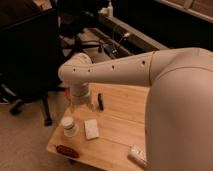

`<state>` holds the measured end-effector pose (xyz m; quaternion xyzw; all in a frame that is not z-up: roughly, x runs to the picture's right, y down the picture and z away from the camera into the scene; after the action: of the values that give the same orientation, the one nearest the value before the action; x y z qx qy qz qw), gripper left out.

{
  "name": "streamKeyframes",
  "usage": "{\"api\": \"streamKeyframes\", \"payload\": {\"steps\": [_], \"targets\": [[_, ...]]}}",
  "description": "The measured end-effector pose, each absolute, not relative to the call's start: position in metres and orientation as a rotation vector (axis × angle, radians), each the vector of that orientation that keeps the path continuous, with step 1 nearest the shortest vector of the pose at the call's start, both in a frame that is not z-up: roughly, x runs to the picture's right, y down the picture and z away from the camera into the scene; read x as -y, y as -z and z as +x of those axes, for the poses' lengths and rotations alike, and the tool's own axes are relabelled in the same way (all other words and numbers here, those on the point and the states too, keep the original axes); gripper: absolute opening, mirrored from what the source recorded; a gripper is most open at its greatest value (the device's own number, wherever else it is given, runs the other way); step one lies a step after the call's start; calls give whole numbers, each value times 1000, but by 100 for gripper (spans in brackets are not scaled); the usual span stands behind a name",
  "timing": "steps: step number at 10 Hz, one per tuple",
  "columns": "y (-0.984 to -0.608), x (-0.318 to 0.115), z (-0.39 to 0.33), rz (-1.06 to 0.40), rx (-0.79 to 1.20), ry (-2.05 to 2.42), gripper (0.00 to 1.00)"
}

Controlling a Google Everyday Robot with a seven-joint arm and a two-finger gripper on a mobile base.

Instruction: Place the ceramic cup over the eraser

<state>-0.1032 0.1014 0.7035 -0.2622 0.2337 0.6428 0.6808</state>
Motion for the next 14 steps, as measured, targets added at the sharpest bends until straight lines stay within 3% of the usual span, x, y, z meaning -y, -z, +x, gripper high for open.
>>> {"api": "streamKeyframes", "payload": {"steps": [14], "targets": [[-704,-102,-103,-579,-525,-1432,65]]}}
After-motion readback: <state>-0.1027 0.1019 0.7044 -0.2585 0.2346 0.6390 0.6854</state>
